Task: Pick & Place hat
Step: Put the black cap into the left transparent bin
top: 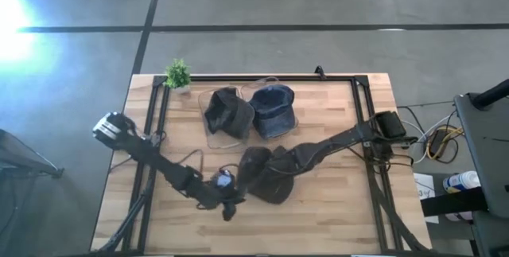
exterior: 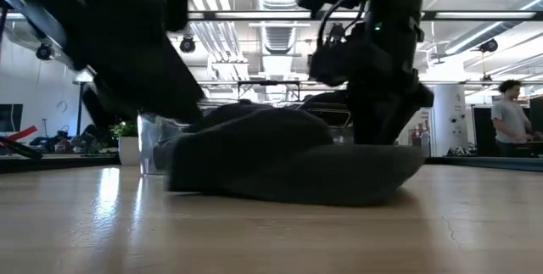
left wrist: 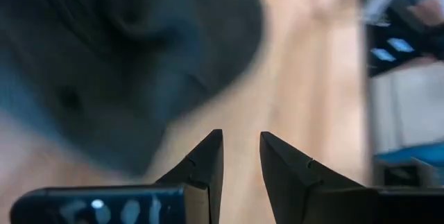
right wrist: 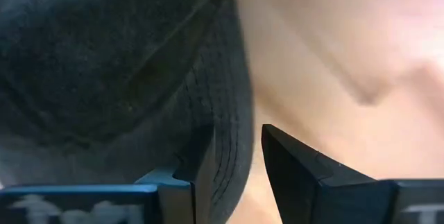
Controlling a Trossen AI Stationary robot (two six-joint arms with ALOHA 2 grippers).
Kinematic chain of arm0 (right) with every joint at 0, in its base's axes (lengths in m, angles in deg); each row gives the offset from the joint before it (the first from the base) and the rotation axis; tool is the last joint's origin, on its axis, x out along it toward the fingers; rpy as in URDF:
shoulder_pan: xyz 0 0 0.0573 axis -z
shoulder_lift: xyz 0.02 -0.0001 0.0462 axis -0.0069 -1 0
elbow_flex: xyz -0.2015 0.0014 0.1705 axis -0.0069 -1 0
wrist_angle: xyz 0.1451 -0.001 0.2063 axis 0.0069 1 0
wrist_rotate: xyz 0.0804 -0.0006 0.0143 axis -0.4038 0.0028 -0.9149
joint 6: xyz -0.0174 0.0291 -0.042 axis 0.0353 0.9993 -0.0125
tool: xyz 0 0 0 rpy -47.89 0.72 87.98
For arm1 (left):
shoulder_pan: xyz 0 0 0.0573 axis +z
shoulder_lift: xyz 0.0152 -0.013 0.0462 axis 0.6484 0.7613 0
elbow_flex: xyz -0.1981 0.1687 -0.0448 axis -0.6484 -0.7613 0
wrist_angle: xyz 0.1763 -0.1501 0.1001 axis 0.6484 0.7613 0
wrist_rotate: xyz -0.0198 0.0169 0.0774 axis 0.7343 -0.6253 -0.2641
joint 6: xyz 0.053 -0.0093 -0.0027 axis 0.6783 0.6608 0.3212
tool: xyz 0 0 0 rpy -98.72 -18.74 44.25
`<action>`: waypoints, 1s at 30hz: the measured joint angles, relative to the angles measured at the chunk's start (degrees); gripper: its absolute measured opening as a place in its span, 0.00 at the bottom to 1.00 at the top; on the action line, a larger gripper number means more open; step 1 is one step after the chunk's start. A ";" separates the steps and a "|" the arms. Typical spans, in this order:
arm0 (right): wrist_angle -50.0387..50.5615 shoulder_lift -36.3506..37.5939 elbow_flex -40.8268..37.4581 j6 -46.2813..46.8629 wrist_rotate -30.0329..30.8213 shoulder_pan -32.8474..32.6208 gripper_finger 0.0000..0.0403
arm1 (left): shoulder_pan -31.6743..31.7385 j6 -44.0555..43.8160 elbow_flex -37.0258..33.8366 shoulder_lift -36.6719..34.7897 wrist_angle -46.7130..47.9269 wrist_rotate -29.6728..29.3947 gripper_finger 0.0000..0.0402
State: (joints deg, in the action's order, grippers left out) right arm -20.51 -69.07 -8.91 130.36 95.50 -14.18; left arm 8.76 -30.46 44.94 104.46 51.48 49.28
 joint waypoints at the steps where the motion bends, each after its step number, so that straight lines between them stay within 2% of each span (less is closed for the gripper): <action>1: -2.12 -0.39 -0.13 0.19 -1.26 -0.35 0.29 | 0.73 0.00 0.60 1.50 0.05 -0.01 0.22; 4: -6.97 -1.46 1.08 1.27 -3.84 -1.66 0.29 | 2.80 -0.50 1.58 4.64 0.74 1.20 0.22; 8: -10.13 -2.92 4.68 0.14 -5.01 -3.20 0.29 | 3.62 -1.73 1.12 4.48 8.34 3.05 0.22; 13: -17.32 -5.16 9.06 -4.27 -8.01 -4.08 0.29 | 3.71 -0.71 0.84 -0.06 19.82 -2.25 0.22; 18: -16.19 -5.80 11.69 -6.47 -3.75 -5.18 0.29 | 1.05 -3.13 1.06 -9.21 24.45 -9.33 0.22; 20: -13.74 -4.83 11.96 -7.73 -0.42 -5.20 0.29 | -1.79 -8.76 0.94 -12.80 28.12 -13.48 0.22; 22: -10.87 -4.50 11.90 -9.09 1.68 -5.06 0.29 | -4.76 -18.06 0.88 -15.29 31.38 -15.70 0.22; 26: -7.34 -4.49 10.07 -10.95 0.32 -4.62 0.29 | -9.79 -34.15 -0.02 -14.32 30.49 -12.04 0.22; 30: -10.27 -4.48 7.10 -10.83 -3.21 -4.61 0.29 | -10.96 -40.96 -0.14 -9.41 30.10 -10.92 0.22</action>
State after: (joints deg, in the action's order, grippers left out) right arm -30.77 -73.55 -1.81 119.53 92.30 -18.79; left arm -2.20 -71.42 44.80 95.05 81.57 38.36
